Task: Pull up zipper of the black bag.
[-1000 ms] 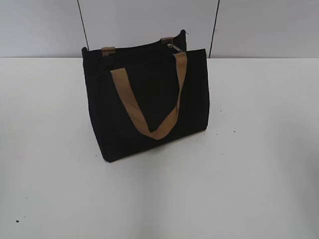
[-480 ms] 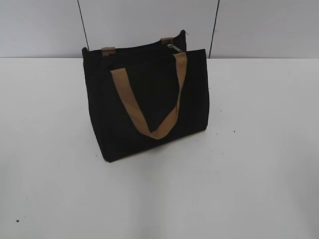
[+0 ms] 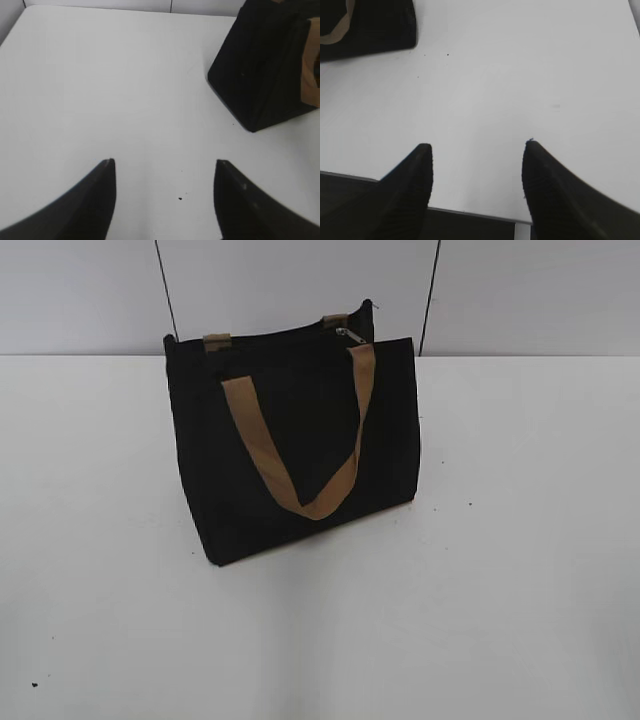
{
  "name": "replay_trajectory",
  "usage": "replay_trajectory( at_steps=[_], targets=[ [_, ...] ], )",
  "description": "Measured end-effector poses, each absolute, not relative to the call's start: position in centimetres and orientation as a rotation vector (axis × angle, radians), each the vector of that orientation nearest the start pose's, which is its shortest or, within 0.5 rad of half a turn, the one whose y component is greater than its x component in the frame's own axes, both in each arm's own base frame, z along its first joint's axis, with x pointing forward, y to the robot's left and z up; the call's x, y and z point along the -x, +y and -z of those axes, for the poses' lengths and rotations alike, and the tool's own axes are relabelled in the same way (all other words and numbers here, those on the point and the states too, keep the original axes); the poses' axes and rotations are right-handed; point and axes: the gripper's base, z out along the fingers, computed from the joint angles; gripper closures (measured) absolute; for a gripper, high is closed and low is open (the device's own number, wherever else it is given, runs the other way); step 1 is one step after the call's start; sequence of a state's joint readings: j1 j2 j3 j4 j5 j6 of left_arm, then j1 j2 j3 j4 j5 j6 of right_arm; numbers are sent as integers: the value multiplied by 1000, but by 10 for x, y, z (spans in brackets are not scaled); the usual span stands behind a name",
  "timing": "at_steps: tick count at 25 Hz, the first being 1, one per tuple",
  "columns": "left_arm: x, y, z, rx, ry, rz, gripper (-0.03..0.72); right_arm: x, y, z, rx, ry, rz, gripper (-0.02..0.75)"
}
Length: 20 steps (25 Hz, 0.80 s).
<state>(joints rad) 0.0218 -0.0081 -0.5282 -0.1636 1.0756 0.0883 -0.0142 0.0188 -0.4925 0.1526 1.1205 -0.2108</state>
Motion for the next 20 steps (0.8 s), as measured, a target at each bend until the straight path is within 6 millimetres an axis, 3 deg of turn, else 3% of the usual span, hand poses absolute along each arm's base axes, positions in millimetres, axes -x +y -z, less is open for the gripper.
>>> replay_trajectory(
  at_steps=[20],
  targets=[
    [10,-14,-285,-89,2000,125,219,7,13,-270,218,2078,-48,298]
  ],
)
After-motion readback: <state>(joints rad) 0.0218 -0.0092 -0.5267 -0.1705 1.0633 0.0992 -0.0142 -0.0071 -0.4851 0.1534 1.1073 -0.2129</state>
